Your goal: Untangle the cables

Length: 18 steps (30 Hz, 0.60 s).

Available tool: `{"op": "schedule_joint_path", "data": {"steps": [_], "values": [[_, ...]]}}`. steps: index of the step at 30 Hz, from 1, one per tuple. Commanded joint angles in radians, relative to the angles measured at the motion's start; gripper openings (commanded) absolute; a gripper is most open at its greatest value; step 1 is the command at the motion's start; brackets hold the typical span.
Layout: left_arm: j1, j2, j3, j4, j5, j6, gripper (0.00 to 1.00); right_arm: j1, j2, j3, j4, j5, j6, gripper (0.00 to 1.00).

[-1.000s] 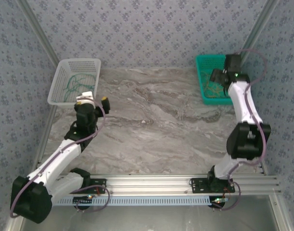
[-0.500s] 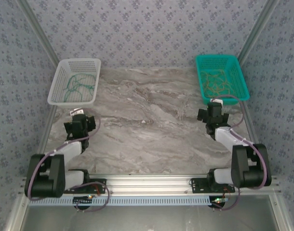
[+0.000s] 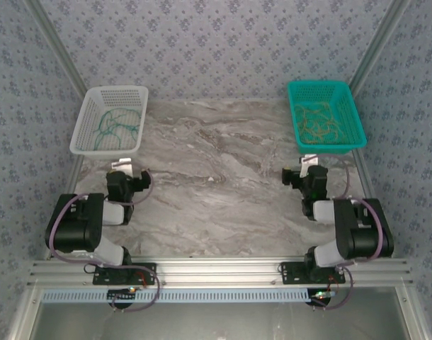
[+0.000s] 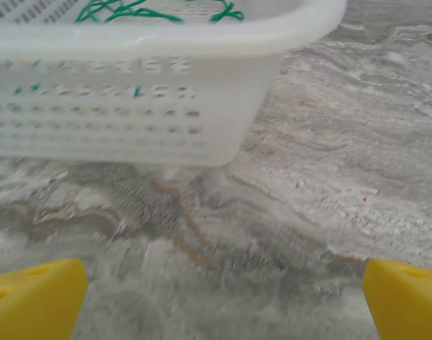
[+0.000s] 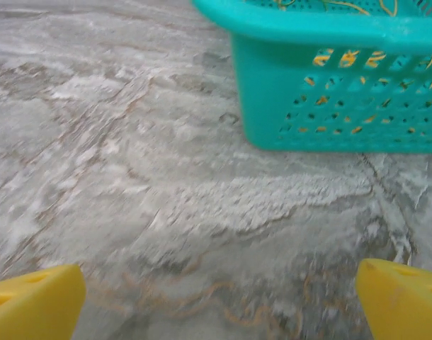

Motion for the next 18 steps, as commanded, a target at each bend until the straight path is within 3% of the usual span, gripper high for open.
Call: {"op": "schedule_joint_path", "data": {"steps": [1,5,18], "values": [[0.019,0.011,0.112,-0.076,0.024,0.001,0.99,-0.045,0.031,0.076,-0.005,-0.036,0.027,1.00],[0.012,0.007,0.113,-0.088,-0.024,-0.008,0.99,-0.030,0.039,0.066,0.030,-0.003,0.022,1.00],[0.013,0.008,0.114,-0.088,-0.023,-0.008,0.99,-0.038,0.040,0.068,0.027,-0.021,0.025,1.00]]}}
